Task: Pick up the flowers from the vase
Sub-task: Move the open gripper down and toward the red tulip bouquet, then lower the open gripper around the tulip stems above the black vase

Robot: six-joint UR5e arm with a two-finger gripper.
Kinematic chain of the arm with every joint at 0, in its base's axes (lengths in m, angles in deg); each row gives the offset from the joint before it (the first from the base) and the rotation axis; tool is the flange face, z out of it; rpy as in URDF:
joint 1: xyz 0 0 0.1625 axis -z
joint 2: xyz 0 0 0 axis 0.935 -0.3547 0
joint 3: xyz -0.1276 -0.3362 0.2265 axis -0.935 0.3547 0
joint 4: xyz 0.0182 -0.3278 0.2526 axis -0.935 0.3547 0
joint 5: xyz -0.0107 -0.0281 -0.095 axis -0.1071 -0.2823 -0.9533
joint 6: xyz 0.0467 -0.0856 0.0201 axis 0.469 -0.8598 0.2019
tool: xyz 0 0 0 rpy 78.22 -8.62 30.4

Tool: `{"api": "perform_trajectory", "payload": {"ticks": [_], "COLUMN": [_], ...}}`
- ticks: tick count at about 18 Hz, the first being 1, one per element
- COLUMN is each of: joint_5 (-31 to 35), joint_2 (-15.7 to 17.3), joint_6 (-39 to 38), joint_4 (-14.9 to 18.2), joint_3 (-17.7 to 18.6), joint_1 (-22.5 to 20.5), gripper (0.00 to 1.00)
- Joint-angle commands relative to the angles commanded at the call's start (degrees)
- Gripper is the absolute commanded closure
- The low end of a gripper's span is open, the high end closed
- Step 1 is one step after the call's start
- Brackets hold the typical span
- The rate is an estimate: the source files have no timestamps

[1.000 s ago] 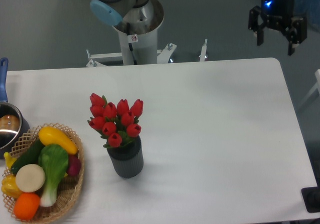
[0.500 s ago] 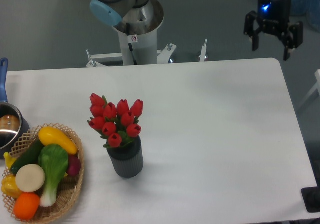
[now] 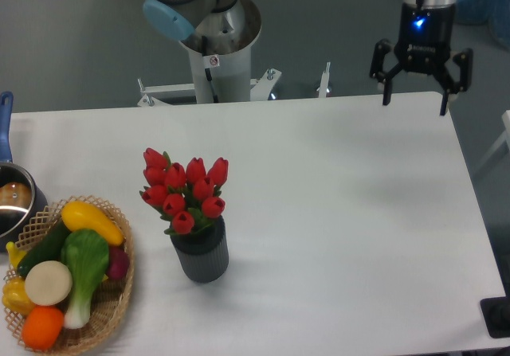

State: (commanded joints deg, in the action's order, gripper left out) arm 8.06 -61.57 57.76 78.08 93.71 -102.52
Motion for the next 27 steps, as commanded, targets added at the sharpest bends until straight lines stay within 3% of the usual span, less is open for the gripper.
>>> {"api": "perform_trajectory", "payload": {"ticks": [6,10,17,21,27], "joint_5": [-0.7,-4.9,-13.2,-12.9,-13.4], "joint_2": [-1.5,-4.7,-6.4,-7.2,-6.6], "joint_6": [-0.4,-3.5,-2.8,-0.9,0.3], "joint_4": [-0.3,-8.3,-8.6,-8.3,-8.4], "joint_3": [1.5,1.2,1.6,2.5,6.9], "joint_1": [4.6,8.8,11.2,13.0,14.4], "gripper": [0.00,0.00,0.00,0.00,0.00]}}
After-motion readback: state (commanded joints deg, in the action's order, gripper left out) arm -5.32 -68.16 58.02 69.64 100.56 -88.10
